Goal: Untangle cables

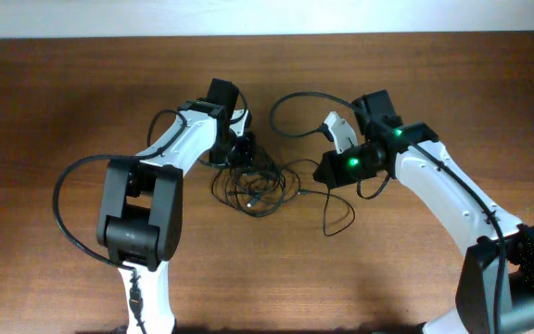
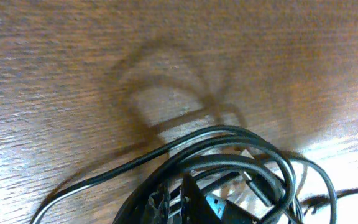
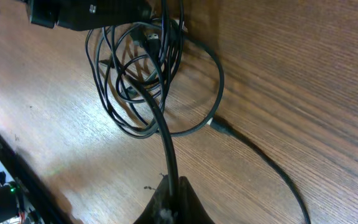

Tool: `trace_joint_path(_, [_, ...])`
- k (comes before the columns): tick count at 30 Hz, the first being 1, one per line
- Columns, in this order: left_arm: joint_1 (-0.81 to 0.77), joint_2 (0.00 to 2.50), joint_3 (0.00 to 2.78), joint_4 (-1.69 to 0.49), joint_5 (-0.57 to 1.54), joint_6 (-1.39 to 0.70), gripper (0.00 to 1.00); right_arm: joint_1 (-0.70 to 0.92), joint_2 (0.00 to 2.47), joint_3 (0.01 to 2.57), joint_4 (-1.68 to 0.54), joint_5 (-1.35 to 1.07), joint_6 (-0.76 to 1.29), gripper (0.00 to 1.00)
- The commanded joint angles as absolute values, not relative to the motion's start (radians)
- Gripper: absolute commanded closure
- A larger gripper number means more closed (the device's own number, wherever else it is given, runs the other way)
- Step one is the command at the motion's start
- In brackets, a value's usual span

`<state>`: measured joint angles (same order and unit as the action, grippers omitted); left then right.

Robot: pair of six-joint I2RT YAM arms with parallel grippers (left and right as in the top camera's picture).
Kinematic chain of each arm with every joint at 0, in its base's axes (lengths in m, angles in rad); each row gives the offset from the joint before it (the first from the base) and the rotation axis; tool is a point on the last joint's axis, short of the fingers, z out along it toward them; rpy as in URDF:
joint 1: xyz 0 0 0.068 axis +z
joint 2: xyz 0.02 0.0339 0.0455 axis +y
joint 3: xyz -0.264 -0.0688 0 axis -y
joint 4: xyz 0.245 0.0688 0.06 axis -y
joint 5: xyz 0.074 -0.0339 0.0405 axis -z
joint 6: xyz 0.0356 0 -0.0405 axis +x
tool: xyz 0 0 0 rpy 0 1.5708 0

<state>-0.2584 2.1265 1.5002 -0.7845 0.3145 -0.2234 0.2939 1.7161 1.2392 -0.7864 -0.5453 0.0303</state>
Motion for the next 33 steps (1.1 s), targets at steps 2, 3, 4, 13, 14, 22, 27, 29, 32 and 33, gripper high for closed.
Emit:
trace_joint_path(2, [-0.257,2.149,1.506,-0.798,0.325,-0.177,0.9,0.287,1.712,1.257,-0.812,-0.5,0.034,0.96])
trace_joint_path(3, [-0.257,2.149,1.506,-0.798,0.315,-0.178,0.9,0.287,1.712,1.261,-0.813,-0.499,0.034,0.96])
trace_joint_path(4, [-0.257,2.149,1.506,-0.798,0.303,-0.178,0.9,0.286,1.712,1.263,-0.812,-0.499,0.035,0.96])
trace_joint_path(13, [-0.257,2.149,1.506,-0.797,0.265,-0.177,0.88,0.298,1.712,1.263,-0.842,-0.281,0.1,0.96])
trace_joint_path(14, [-0.257,2.149,1.506,-0.797,0.265,-0.178,0.89,0.302,1.712,1.263,-0.842,-0.273,0.121,0.96])
trace_joint_path(22, [-0.257,2.149,1.506,-0.794,0.262,-0.178,0.91,0.307,1.737,1.24,-0.842,-0.033,0.32,0.96])
trace_joint_path(27, [-0.257,2.149,1.506,-0.793,0.262,-0.178,0.91,0.307,1.831,1.236,-0.874,-0.045,0.319,0.96])
trace_joint_path(29, [-0.257,2.149,1.506,-0.793,0.262,-0.178,0.9,0.307,1.869,1.235,-0.884,-0.045,0.319,0.96])
trace_joint_path(32, [-0.257,2.149,1.506,-0.793,0.262,-0.178,0.91,0.307,1.911,1.235,-0.883,-0.048,0.319,0.95])
trace_joint_path(33, [-0.257,2.149,1.506,-0.793,0.262,-0.178,0.9,0.307,1.919,1.235,-0.882,-0.048,0.319,0.95])
